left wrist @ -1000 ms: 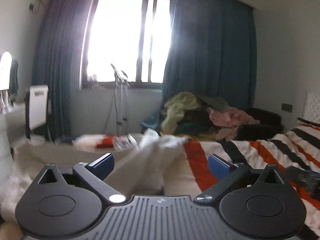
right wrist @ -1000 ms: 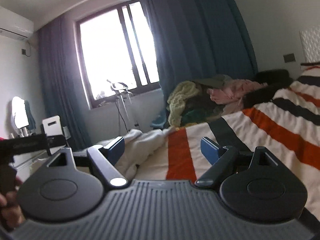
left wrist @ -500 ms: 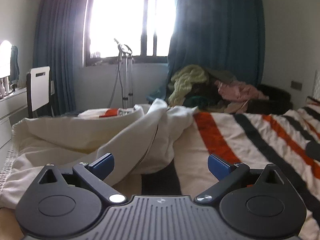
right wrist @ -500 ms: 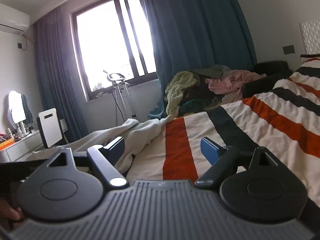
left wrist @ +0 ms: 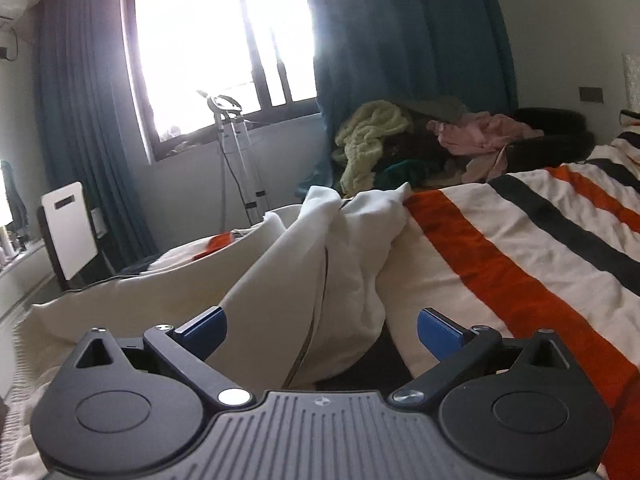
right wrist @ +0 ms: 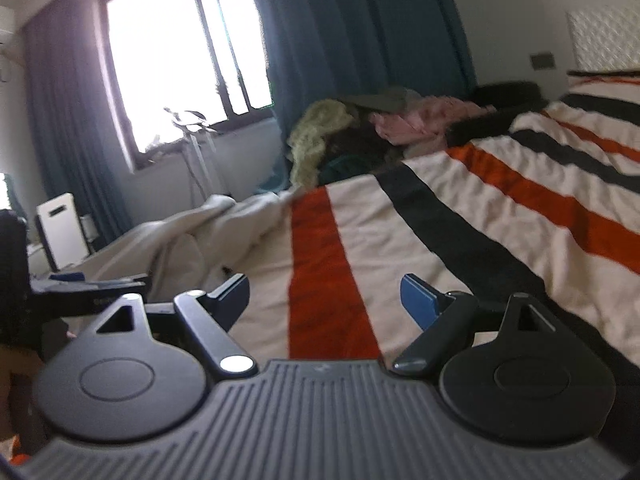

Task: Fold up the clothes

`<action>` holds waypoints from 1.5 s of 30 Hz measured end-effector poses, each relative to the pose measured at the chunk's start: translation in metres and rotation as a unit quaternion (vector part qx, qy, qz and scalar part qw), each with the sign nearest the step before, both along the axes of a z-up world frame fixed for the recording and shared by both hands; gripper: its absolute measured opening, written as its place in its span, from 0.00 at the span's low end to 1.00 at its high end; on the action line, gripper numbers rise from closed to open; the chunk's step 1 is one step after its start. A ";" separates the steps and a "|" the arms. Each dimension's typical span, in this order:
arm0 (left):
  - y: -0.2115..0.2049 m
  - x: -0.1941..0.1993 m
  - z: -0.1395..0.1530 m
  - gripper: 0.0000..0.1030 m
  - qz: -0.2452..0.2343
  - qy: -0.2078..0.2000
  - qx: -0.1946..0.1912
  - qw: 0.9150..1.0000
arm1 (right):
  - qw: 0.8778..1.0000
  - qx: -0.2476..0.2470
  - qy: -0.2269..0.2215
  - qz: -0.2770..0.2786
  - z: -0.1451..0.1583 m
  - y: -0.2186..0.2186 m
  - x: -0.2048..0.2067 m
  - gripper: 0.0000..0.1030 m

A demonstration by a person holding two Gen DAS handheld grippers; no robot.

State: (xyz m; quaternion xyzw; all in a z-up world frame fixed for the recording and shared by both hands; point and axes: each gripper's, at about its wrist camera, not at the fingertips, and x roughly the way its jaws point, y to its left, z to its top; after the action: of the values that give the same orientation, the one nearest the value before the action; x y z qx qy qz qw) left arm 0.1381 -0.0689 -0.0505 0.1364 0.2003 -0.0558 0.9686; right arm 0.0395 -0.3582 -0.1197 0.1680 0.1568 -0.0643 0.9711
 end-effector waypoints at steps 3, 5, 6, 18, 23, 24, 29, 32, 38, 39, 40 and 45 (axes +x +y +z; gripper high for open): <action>-0.004 0.022 -0.011 0.99 0.015 -0.002 -0.002 1.000 | 1.000 0.017 0.016 -0.013 -0.007 -0.005 0.010 0.82; -0.010 0.038 -0.017 0.99 0.027 -0.005 0.004 1.000 | 0.999 0.029 0.024 -0.021 -0.012 -0.008 0.018 0.82; -0.014 0.048 -0.019 0.99 0.031 -0.012 0.010 0.999 | 0.999 0.035 0.027 -0.024 -0.014 -0.010 0.022 0.82; -0.095 0.222 -0.022 0.96 0.031 -0.074 0.104 0.991 | 0.996 0.046 0.053 -0.058 -0.054 -0.030 0.078 0.82; -0.107 0.291 -0.047 0.86 0.086 -0.035 0.121 0.988 | 0.993 0.065 0.069 -0.066 -0.071 -0.042 0.099 0.81; -0.105 0.299 -0.049 0.80 0.095 -0.027 0.109 0.989 | 0.993 0.069 0.073 -0.067 -0.075 -0.044 0.103 0.81; -0.097 0.302 -0.042 0.04 0.074 -0.004 0.046 0.996 | 0.993 0.063 0.074 -0.068 -0.081 -0.044 0.113 0.83; -0.096 0.262 -0.023 0.03 0.015 -0.035 0.030 0.999 | 0.994 0.055 0.073 -0.067 -0.083 -0.042 0.116 0.83; -0.093 0.130 0.026 0.03 -0.112 -0.078 -0.014 0.991 | 0.994 0.057 0.056 -0.071 -0.077 -0.042 0.108 0.82; -0.093 0.105 0.033 0.03 -0.133 -0.088 -0.017 0.987 | 0.995 0.055 0.052 -0.072 -0.074 -0.042 0.105 0.82; -0.090 0.082 0.036 0.03 -0.147 -0.086 -0.030 0.985 | 0.995 0.054 0.048 -0.072 -0.071 -0.042 0.101 0.82; -0.067 -0.024 0.024 0.03 -0.166 -0.047 -0.096 0.980 | 0.996 0.033 0.024 -0.076 -0.051 -0.039 0.075 0.82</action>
State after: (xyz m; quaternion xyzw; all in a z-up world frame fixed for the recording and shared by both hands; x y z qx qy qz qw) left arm 0.1146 -0.1361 -0.0267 0.0770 0.1228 -0.2283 0.9627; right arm 0.1143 -0.3971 -0.1703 0.2102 0.1689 -0.1367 0.9532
